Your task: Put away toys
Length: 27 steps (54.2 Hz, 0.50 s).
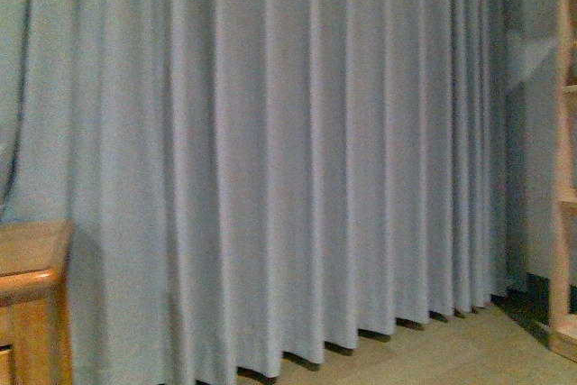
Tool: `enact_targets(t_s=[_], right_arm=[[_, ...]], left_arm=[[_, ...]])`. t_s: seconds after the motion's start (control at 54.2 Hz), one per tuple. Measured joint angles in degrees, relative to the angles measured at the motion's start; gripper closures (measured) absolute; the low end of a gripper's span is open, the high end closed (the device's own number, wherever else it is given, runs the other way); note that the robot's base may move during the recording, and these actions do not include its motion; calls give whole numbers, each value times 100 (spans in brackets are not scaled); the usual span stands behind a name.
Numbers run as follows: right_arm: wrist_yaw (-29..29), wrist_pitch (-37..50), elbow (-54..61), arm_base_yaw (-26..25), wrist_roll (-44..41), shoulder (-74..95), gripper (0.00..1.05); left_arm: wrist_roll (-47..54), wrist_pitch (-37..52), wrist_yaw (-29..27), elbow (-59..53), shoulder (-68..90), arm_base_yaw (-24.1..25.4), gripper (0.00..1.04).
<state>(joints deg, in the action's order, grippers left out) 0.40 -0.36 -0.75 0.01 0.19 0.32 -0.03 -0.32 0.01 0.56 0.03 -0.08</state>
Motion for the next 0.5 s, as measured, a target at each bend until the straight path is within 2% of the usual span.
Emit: enact_targets(t_s=[0.498], right_arm=[[-42,0,0,4,0,0,99]], left_arm=[[0,0,-2,0,0,-2,6]])
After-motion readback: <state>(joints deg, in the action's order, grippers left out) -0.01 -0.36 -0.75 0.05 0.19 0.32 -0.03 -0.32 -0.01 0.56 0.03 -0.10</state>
